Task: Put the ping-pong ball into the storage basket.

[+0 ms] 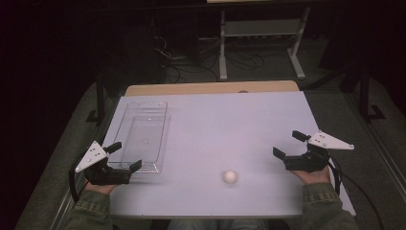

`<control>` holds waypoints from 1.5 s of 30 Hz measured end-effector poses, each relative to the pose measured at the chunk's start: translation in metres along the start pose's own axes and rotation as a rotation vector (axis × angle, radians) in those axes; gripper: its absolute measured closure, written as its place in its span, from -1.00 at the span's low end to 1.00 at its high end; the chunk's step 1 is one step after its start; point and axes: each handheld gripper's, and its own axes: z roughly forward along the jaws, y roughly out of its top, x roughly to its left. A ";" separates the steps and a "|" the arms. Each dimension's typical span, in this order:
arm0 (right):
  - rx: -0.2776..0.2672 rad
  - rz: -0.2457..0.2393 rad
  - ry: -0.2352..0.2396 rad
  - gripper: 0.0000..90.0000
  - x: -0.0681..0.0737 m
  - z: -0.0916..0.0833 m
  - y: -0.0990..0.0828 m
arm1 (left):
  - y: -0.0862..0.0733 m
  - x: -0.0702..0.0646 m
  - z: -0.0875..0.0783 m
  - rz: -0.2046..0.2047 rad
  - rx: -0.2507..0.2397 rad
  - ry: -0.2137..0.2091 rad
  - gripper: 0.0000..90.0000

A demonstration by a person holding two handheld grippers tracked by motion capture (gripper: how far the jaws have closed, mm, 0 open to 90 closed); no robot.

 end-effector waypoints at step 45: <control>0.023 -0.008 0.012 -1.00 0.002 0.003 -0.001 | 0.061 -0.021 0.030 0.178 0.125 -0.147 -1.00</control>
